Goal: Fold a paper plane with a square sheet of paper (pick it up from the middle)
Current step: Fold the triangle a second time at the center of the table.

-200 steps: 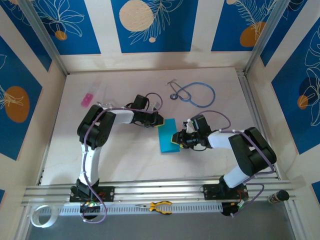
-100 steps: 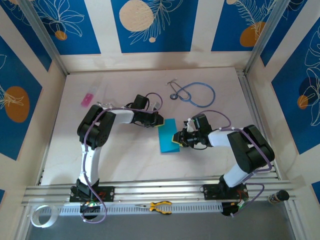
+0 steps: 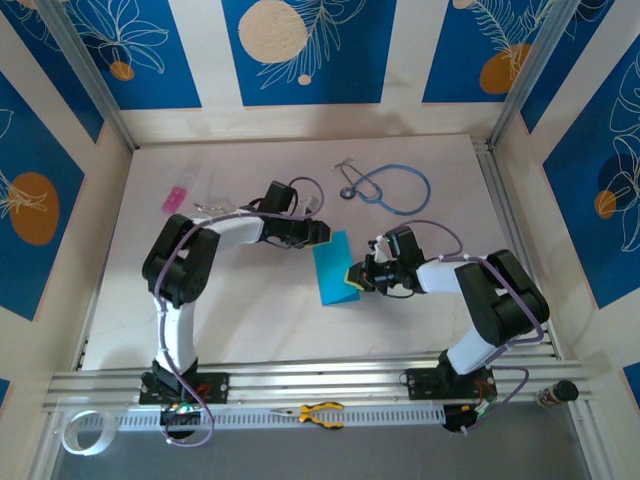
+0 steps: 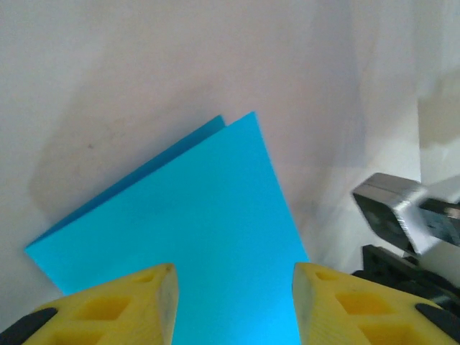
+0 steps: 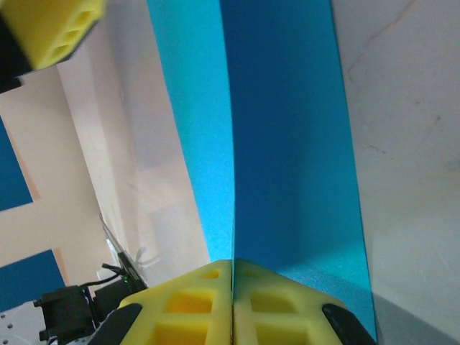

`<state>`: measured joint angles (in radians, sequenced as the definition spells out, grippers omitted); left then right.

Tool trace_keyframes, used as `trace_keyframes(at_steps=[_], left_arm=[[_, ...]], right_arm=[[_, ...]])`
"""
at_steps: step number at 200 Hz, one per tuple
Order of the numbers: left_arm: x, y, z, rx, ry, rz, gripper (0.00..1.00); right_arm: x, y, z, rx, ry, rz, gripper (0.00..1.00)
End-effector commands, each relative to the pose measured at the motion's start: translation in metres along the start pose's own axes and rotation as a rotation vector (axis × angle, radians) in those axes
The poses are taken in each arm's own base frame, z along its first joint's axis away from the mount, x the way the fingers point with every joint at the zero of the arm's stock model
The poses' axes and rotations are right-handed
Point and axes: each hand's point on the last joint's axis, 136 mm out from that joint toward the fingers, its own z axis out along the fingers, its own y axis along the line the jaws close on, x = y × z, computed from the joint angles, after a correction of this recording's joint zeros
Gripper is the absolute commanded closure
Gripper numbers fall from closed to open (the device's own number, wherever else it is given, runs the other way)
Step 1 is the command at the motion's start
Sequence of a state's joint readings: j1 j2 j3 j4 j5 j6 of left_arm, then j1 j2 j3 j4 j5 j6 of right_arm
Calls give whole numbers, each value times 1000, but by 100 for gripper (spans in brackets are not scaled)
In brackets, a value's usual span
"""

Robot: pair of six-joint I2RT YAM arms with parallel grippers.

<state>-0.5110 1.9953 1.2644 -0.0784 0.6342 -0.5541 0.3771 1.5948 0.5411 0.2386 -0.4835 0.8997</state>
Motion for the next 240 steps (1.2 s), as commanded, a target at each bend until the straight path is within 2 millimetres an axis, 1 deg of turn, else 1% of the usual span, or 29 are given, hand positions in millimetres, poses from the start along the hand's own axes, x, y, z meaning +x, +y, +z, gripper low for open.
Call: trace_keyframes(at_steps=[1, 24, 36, 62, 78, 95, 115, 144, 169, 191, 240], left_arm=[[0, -12, -21, -29, -46, 55, 53], [11, -15, -24, -23, -42, 49, 54], [19, -16, -21, -7, -30, 34, 55], [36, -22, -7, 42, 18, 4, 59], [47, -26, 3, 49, 54, 5, 62], [57, -16, 13, -2, 97, -8, 67], [67, 3, 20, -69, 123, -42, 71], [80, 16, 29, -78, 153, -73, 76], [85, 22, 31, -90, 166, -74, 78], [87, 24, 30, -97, 167, -69, 78], [86, 19, 29, -79, 165, -49, 78]], right_arm=[[-1, 1, -3, 4, -36, 51, 91], [-1, -8, -5, 49, -97, 136, 91], [2, -8, -4, 60, -105, 158, 91], [8, -3, 0, 68, -95, 174, 90], [10, 0, 1, 64, -93, 172, 88], [10, 2, 0, 59, -89, 156, 84], [10, 6, -1, 39, -72, 122, 79], [11, 11, -1, 8, -49, 84, 75], [10, 15, -1, -13, -23, 54, 73], [7, 13, -2, -19, -13, 42, 71], [-3, 7, 1, -24, -4, 49, 70]])
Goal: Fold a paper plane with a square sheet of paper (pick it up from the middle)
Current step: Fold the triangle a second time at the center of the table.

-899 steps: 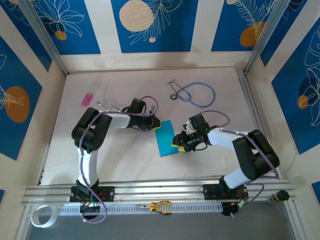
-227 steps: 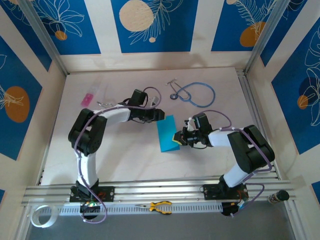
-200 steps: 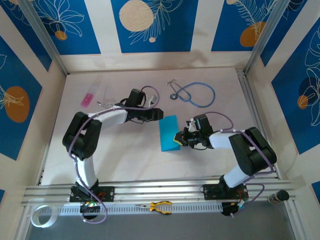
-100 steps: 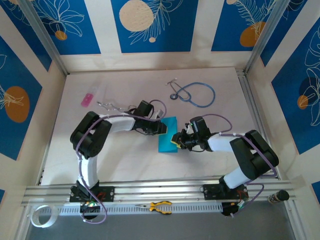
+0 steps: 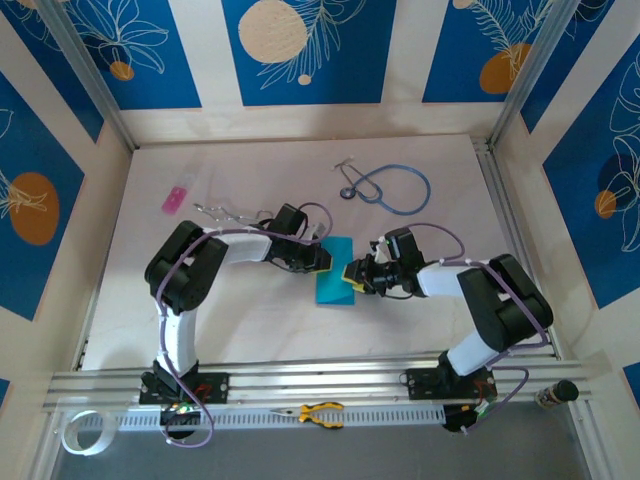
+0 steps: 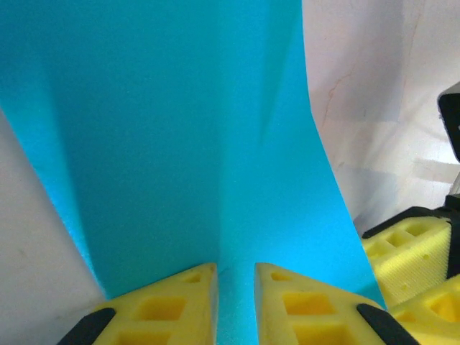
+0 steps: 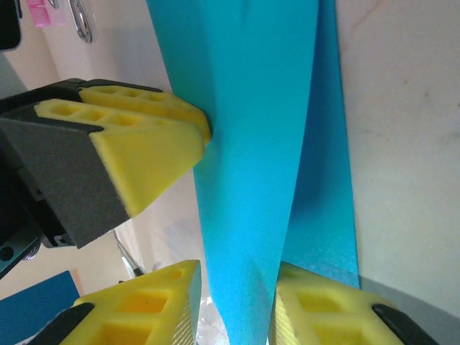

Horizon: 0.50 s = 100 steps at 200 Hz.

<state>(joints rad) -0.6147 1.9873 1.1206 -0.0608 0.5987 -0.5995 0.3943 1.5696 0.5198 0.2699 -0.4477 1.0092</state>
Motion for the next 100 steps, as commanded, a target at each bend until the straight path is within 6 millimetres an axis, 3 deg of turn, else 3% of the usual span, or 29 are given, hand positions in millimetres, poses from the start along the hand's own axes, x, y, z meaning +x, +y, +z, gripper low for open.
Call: trace_keyframes(at_steps=[1, 100], left_arm=[[11, 11, 3, -24, 27, 0, 78], [10, 6, 2, -5, 24, 42, 77]], right_arm=[[-4, 5, 2, -25, 28, -27, 70], [-18, -1, 3, -34, 24, -14, 77]])
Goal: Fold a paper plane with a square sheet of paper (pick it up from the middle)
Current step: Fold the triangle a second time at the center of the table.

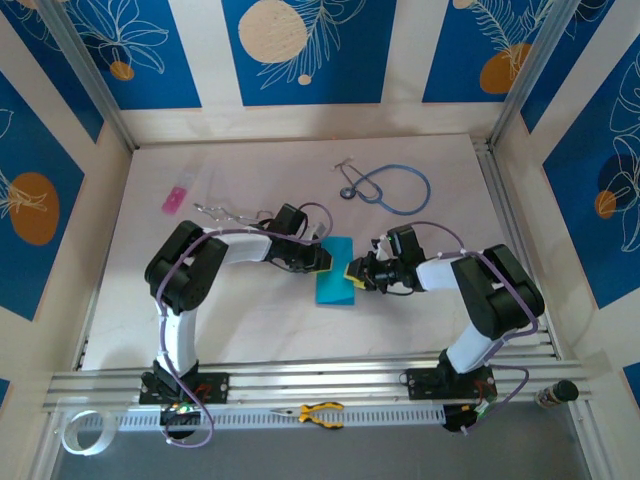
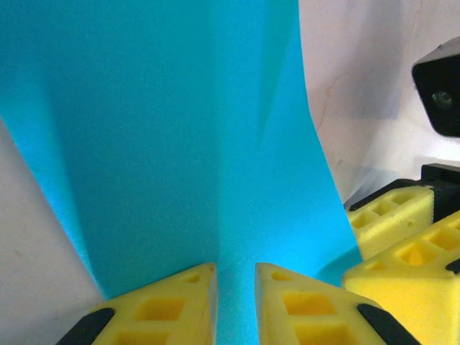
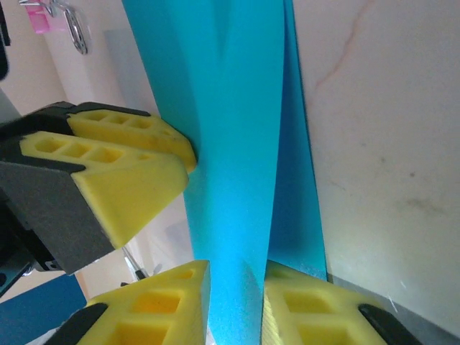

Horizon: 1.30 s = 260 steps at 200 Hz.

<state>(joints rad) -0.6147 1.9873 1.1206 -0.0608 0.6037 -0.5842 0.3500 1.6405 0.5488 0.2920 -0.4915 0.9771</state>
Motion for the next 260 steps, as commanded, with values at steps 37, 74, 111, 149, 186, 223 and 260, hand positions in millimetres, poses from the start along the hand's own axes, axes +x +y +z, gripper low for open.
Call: trace_keyframes(at_steps=[37, 74, 111, 149, 186, 223, 260], left_arm=[[5, -1, 0, 20, 7, 50, 73], [-1, -13, -10, 41, -42, 97, 65], [-2, -30, -28, 51, -133, 189, 61], [25, -46, -32, -119, -202, 416, 55], [58, -59, -25, -318, -202, 665, 48], [72, -65, -17, -482, -200, 852, 40], [66, -67, -9, -609, -210, 935, 40]], right_arm=[[-5, 8, 2, -47, 38, -35, 84], [-4, 6, 2, -40, 42, -29, 89], [-2, 8, 1, -40, 46, -4, 93], [-2, 13, 0, -47, 51, 28, 93], [-1, 19, -1, -39, 52, 48, 93], [-1, 23, -1, -28, 50, 50, 93], [1, 24, 0, -27, 57, 52, 93]])
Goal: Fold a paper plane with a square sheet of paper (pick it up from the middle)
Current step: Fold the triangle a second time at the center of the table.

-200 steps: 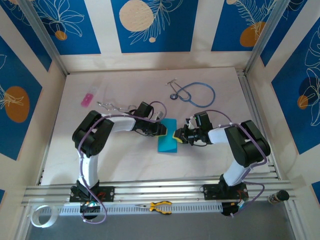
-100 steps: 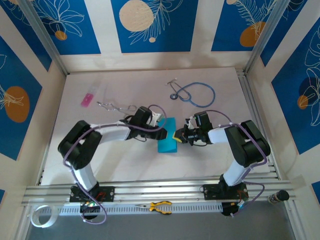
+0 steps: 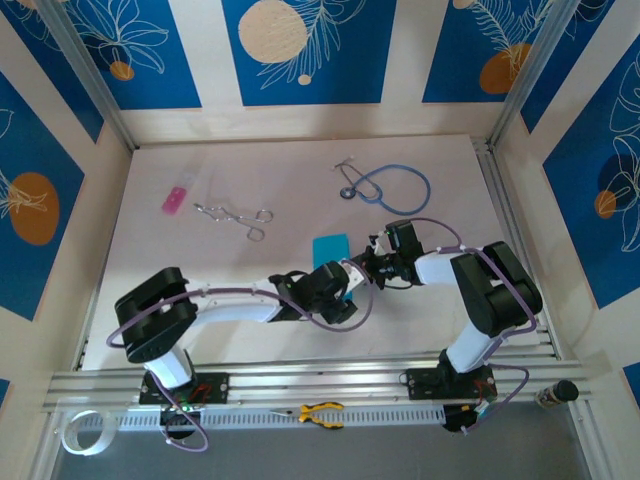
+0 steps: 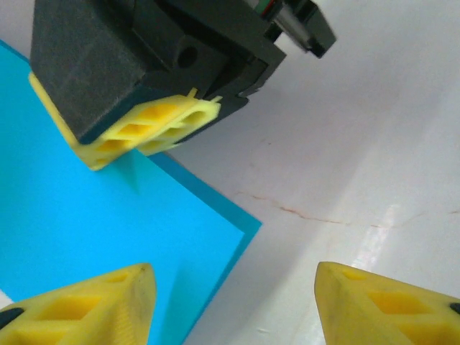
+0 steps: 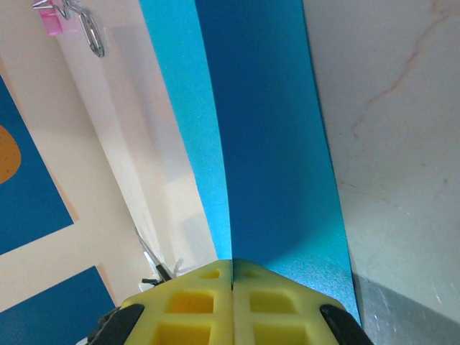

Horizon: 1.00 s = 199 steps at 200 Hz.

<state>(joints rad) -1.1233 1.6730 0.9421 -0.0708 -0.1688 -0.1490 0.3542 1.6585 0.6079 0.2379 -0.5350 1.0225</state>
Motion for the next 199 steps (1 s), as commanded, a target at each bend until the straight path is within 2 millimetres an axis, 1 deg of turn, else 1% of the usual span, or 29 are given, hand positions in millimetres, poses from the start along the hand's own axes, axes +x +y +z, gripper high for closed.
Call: trace_keyframes(at_steps=[1, 18, 36, 61, 95, 112, 128, 170, 199], left_arm=[[-5, 18, 4, -159, 18, 92, 40], [-10, 17, 7, -171, 11, 108, 40], [-10, 14, 11, -171, 21, 126, 42], [-8, 14, 14, -183, 27, 139, 47], [-11, 12, 12, -174, 14, 138, 58], [-10, 13, 11, -174, 13, 139, 66], [-10, 11, 11, -161, 8, 137, 70], [-11, 7, 8, -137, 2, 130, 71], [-13, 3, 8, -112, -1, 124, 75]], right_arm=[[3, 11, -3, -10, 13, -1, 93], [3, 11, -3, -9, 12, 1, 93], [3, 10, -3, -7, 10, 2, 93], [3, 10, -4, -6, 9, 1, 93], [4, 9, -4, -2, 7, 4, 93], [4, 9, -5, -3, 6, 4, 93], [4, 8, -5, -1, 6, 4, 92], [3, 7, -5, 2, 3, 8, 92], [3, 6, -6, 5, 1, 10, 92]])
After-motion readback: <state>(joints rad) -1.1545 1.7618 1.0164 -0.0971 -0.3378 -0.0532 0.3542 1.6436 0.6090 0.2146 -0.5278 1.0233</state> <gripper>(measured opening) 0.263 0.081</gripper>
